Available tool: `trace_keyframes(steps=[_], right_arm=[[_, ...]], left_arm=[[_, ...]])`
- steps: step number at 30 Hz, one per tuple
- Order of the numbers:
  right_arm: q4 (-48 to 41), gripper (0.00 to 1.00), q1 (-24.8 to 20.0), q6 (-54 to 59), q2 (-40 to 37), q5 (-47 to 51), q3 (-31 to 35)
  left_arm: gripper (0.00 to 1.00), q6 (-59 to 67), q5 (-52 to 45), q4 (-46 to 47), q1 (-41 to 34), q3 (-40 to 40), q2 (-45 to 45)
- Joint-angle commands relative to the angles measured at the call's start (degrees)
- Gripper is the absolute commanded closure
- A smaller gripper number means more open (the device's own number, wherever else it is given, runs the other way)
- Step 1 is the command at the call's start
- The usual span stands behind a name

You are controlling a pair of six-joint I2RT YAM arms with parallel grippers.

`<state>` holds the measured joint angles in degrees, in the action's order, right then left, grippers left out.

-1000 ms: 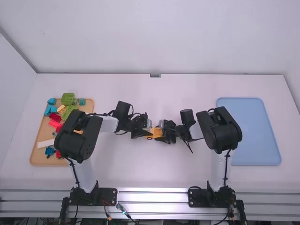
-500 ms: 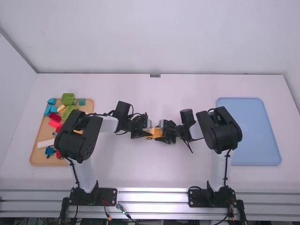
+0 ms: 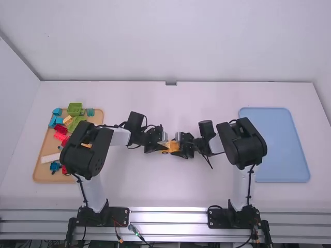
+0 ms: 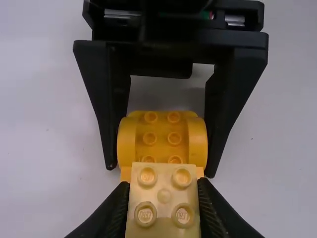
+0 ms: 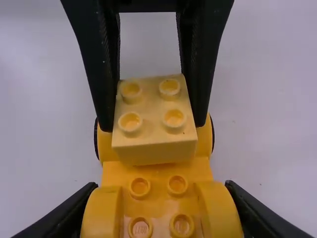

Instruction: Assemble lego blocks to make yellow taxi

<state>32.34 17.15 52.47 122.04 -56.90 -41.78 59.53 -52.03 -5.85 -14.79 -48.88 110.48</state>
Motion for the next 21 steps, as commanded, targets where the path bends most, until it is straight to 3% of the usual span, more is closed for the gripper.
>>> trace_keyframes(steps=[1, 2, 3, 5, 14, 16, 18, 19, 21], right_arm=[[-0.2, 0.37, 0.1, -0.2, 0.9, -0.3, -0.6], [-0.2, 0.37, 0.0, -0.2, 0.9, -0.3, -0.6], [-0.2, 0.37, 0.0, -0.6, 0.9, -0.2, -0.6], [0.0, 0.35, 0.1, -1.7, 0.9, -0.1, -0.6], [0.0, 0.35, 0.0, -1.7, 0.9, -0.1, -0.6], [0.0, 0.35, 0.3, -1.7, 0.9, -0.1, -0.6], [0.0, 0.35, 0.2, -1.7, 0.9, -0.1, -0.6], [0.0, 0.35, 0.1, -1.7, 0.9, -0.1, -0.6], [0.0, 0.35, 0.1, -1.7, 0.9, -0.1, -0.6]], left_arm=[[0.59, -0.4, -1.9, 0.5, 0.4, 0.5, 1.1], [0.55, -0.3, -1.8, 0.7, 0.4, 0.5, 1.1], [0.41, 0.1, -2.0, 1.0, 0.4, 0.5, 1.1], [0.30, 0.3, -2.1, 0.8, 0.4, 0.5, 1.1], [0.31, 0.3, -6.3, 5.3, 2.7, -2.8, -1.9], [0.40, 0.3, -9.1, 8.2, 3.4, -4.7, -3.2], [0.72, 0.2, -11.1, 10.1, 3.5, -6.4, -3.6], [0.95, 0.3, -11.9, 11.0, 3.3, -7.0, -3.6], [0.98, 0.3, -11.9, 11.6, 2.4, -7.3, -3.6]])
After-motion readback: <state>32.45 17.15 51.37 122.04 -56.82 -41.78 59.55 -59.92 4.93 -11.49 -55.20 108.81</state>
